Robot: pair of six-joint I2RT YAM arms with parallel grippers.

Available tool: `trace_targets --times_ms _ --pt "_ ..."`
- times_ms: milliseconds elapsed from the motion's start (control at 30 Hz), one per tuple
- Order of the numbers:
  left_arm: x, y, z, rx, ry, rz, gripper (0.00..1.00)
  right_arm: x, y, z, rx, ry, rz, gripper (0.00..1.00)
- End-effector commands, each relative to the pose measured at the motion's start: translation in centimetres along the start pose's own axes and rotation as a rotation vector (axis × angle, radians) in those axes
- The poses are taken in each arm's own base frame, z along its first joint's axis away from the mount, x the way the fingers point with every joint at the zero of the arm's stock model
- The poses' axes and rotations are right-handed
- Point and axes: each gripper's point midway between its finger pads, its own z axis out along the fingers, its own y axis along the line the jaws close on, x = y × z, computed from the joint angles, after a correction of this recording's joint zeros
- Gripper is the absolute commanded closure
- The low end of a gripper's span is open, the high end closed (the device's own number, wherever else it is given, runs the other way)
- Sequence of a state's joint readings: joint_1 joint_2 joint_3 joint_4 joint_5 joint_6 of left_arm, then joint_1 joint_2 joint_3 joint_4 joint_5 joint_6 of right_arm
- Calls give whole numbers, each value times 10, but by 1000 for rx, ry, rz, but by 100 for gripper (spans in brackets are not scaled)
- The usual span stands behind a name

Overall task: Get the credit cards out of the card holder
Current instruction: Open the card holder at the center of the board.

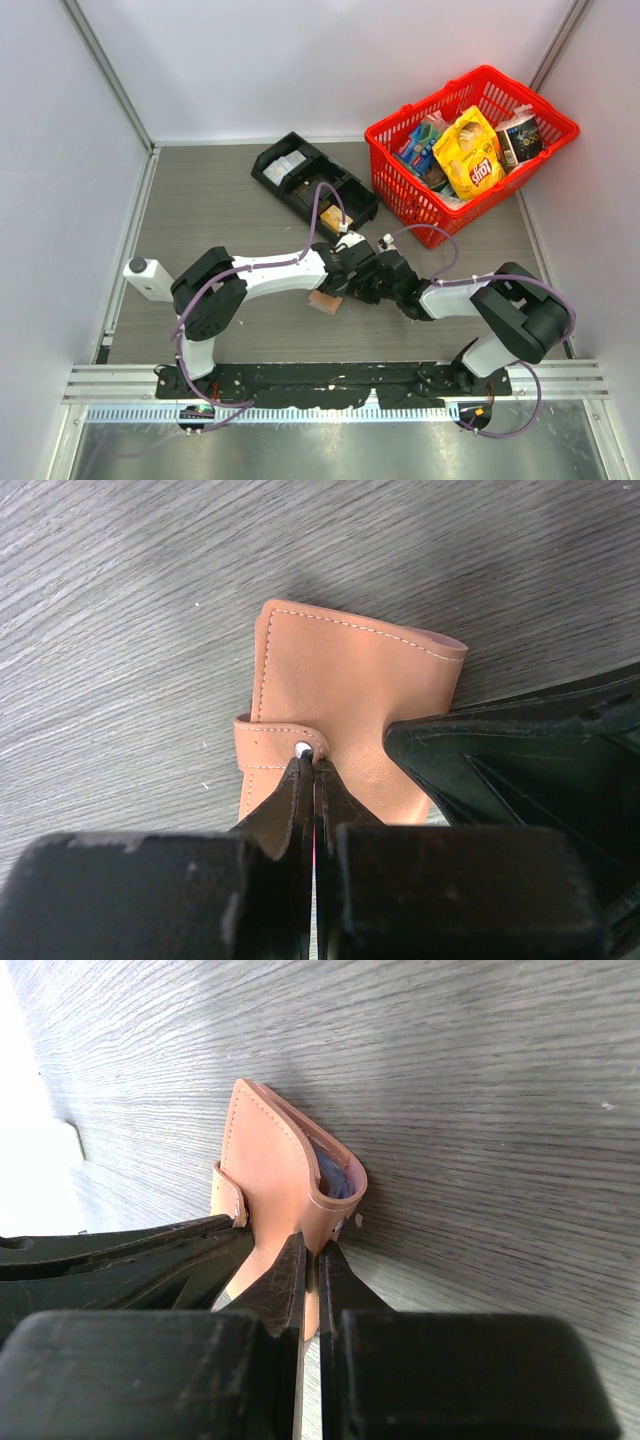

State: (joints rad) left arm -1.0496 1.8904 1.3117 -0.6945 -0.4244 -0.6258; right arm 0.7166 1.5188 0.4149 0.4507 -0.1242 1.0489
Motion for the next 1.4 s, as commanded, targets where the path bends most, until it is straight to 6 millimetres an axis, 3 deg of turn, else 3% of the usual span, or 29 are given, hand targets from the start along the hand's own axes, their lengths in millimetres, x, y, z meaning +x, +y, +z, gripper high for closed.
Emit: trace_targets --times_ms 0,167,367,567,633,733,767,800,833,1000,1133,1267,1367 --pt "-19 28 -3 -93 -72 -34 100 40 -67 -8 222 134 -34 99" --pt "-27 49 -8 -70 -103 -123 100 40 -68 -8 220 133 -31 99" --pt "-17 78 0 13 -67 -274 100 41 -67 -8 212 137 -28 99" --pt "-7 80 1 143 -65 -412 100 35 -55 -8 199 153 -98 97" --pt "-3 75 1 187 -68 -456 100 29 -50 -12 218 151 -145 88" --pt "4 69 0 237 -75 -509 100 13 -31 -20 235 107 -219 64" --pt "6 67 0 253 -77 -528 100 18 -32 -27 264 124 -257 59" --pt "9 65 0 271 -77 -546 100 4 -25 -31 297 67 -286 52" --pt "14 63 1 284 -72 -565 100 5 -20 -36 307 62 -325 46" --pt "15 60 -10 348 -108 -640 99 -4 4 -51 382 19 -411 38" --pt "1 65 -33 371 -171 -617 45 -5 4 -59 408 -2 -404 37" --pt "-12 65 -55 348 -220 -520 23 -8 1 -68 410 -41 -373 36" --pt "-22 60 -59 339 -232 -460 19 -12 3 -77 392 -70 -364 35"
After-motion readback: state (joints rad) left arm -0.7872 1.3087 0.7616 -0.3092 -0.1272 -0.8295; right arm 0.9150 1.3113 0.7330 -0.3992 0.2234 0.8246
